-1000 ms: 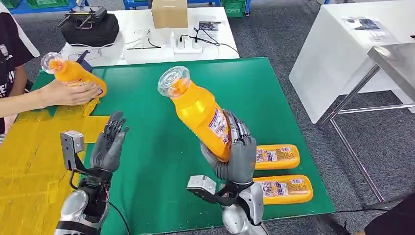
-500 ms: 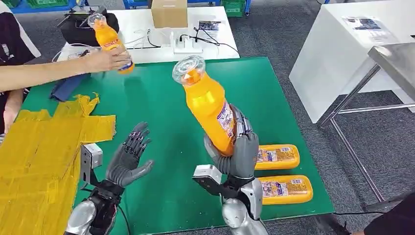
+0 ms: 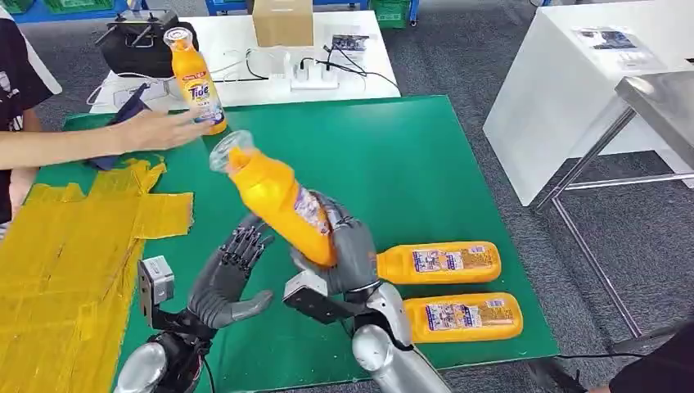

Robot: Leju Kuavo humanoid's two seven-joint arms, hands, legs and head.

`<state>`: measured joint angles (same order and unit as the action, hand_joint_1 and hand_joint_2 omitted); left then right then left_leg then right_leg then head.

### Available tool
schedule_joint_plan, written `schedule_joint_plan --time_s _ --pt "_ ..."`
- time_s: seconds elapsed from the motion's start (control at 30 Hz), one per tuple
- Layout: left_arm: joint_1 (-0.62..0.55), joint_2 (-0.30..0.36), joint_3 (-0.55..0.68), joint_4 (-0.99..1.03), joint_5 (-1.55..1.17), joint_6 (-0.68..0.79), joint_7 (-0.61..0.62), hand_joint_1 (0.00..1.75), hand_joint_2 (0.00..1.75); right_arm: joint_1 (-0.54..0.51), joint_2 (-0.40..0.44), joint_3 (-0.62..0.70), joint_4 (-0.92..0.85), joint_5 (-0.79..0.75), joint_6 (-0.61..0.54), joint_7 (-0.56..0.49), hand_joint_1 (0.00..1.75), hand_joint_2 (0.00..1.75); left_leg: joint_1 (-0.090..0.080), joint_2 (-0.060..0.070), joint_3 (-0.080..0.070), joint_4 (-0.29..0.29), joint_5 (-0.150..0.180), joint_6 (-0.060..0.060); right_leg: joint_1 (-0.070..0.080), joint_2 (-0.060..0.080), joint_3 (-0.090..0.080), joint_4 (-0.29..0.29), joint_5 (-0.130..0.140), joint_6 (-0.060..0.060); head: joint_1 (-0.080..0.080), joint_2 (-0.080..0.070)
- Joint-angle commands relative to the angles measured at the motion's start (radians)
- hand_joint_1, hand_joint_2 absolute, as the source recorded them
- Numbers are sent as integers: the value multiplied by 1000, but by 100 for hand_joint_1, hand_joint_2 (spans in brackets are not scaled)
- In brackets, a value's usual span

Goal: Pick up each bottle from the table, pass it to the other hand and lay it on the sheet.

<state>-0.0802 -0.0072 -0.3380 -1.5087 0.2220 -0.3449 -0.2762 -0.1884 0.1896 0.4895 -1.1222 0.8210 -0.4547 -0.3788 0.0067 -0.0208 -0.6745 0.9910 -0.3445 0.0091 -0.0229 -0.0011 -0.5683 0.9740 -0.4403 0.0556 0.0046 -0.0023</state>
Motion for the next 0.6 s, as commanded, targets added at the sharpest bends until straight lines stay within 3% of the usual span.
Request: schedule_joint_plan --time_s 0.03,0.17,0.6 --pt "-68 25 -53 41 21 -11 9 0 175 -94 -16 246 252 84 1 -2 175 175 1 0 4 0 -2 0 1 0 4 -1 -2 -2 0 0" --pt "-67 25 -53 42 21 -11 9 0 175 -96 -18 245 253 84 1 -2 175 175 1 -1 2 0 -1 -1 1 -2 -7 -1 -2 -2 0 0" --pt "-70 24 -55 47 25 -9 11 0 175 -104 -19 278 266 114 -11 11 175 175 1 0 5 0 -3 -1 1 -2 -4 -1 -3 -3 0 0"
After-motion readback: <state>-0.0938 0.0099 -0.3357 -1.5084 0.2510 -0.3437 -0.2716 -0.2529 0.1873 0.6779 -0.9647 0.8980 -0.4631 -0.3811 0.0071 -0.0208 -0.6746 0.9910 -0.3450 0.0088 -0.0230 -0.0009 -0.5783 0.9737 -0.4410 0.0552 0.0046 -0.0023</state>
